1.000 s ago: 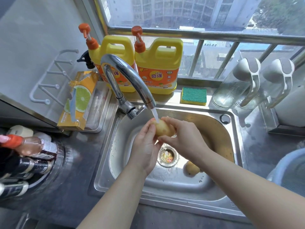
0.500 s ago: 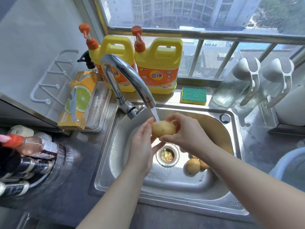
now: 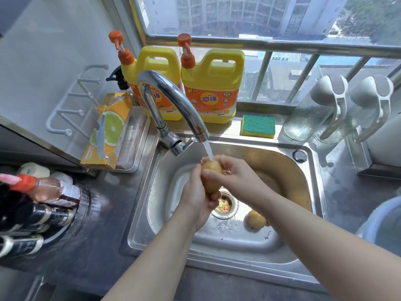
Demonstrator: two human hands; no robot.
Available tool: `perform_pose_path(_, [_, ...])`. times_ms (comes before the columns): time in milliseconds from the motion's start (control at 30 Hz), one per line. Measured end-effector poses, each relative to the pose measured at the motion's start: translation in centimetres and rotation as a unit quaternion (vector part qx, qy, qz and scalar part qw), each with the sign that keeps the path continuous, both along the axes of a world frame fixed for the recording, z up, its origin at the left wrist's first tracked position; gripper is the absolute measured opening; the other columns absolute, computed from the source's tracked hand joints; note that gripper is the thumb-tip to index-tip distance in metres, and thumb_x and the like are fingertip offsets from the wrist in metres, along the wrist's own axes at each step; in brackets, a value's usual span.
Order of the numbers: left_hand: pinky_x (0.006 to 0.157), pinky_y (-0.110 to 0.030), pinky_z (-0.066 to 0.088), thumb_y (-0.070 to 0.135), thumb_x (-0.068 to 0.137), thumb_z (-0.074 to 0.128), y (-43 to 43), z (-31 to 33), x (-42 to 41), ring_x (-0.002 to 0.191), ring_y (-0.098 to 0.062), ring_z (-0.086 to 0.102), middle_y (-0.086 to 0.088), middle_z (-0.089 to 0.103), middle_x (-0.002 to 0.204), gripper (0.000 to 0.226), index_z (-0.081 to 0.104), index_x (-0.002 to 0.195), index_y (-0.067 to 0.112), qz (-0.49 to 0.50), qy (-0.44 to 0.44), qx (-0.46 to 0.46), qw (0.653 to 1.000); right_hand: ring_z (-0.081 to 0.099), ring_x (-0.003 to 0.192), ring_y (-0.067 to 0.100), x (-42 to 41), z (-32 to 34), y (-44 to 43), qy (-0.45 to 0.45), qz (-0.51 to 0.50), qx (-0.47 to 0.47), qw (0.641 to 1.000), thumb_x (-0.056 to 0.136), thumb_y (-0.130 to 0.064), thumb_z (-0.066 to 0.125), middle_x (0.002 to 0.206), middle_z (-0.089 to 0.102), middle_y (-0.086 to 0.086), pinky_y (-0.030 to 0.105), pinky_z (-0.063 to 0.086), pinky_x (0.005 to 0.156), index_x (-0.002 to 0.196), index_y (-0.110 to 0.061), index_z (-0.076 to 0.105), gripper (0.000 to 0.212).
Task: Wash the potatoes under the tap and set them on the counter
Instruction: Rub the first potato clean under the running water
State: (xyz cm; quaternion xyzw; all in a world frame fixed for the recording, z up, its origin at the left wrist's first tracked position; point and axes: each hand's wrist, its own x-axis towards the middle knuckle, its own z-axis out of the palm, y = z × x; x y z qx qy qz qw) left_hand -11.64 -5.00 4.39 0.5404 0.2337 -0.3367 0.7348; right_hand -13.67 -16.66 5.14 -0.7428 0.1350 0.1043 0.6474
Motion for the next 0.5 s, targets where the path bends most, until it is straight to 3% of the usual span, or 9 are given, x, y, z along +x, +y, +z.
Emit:
perform_pose_path(133, [0.038, -0.019, 0.026, 0.056, 0.103, 0.032, -0.5, 0.0, -0.4, 0.041, -0.01, 0.038, -0.003, 0.047, 0.066, 0.049, 0.066, 0.1, 0.02, 0.005, -0.043, 0.047, 0.998, 0.069, 0.082, 0.011, 0.0, 0.2, 1.0, 0.013, -0.064, 0.017, 0.998, 0.091, -0.034, 0.072, 0.092, 0.076, 0.005, 0.026, 0.056, 0.074, 0.099, -0.018, 0.076, 0.018])
perform_pose_path(233, [0.042, -0.021, 0.032, 0.059, 0.102, 0.033, -0.6, -0.2, -1.0, 0.044, -0.01, 0.042, 0.005, 0.049, 0.055, 0.048, 0.064, 0.092, 0.023, 0.005, -0.093, 0.101, 0.99, 0.063, 0.067, 0.011, 0.5, 0.2, 1.8, 0.035, -0.13, 0.052, 0.99, 0.092, -0.03, 0.07, 0.072, 0.069, 0.001, 0.023, 0.051, 0.059, 0.08, -0.012, 0.074, 0.023])
perform_pose_path(300, [0.044, -0.022, 0.035, 0.059, 0.101, 0.035, -0.4, -0.5, -1.2, 0.047, -0.009, 0.045, 0.006, 0.052, 0.06, 0.045, 0.064, 0.098, 0.026, -0.006, -0.122, 0.123, 0.985, 0.062, 0.072, 0.015, 1.0, 0.1, 1.7, 0.056, -0.149, 0.064, 0.985, 0.091, -0.025, 0.069, 0.072, 0.068, 0.003, 0.03, 0.051, 0.063, 0.072, -0.015, 0.075, 0.022])
perform_pose_path(400, [0.044, -0.019, 0.034, 0.058, 0.101, 0.035, 0.2, -0.3, -0.8, 0.049, -0.008, 0.044, 0.01, 0.053, 0.059, 0.044, 0.067, 0.103, 0.027, -0.012, -0.127, 0.121, 0.984, 0.068, 0.101, 0.028, 1.1, -0.5, 1.1, 0.067, -0.099, 0.099, 0.988, 0.096, -0.026, 0.063, 0.1, 0.074, 0.011, 0.039, 0.053, 0.091, 0.091, -0.013, 0.08, 0.022])
perform_pose_path(500, [0.041, -0.018, 0.031, 0.057, 0.102, 0.034, 0.5, -0.2, -0.3, 0.047, -0.007, 0.04, 0.014, 0.05, 0.048, 0.048, 0.065, 0.091, 0.021, -0.006, -0.115, 0.117, 0.986, 0.06, 0.124, 0.02, 0.7, -0.5, 0.3, 0.068, -0.035, 0.144, 0.987, 0.102, -0.021, 0.054, 0.123, 0.071, 0.01, 0.021, 0.043, 0.092, 0.116, -0.011, 0.075, 0.027])
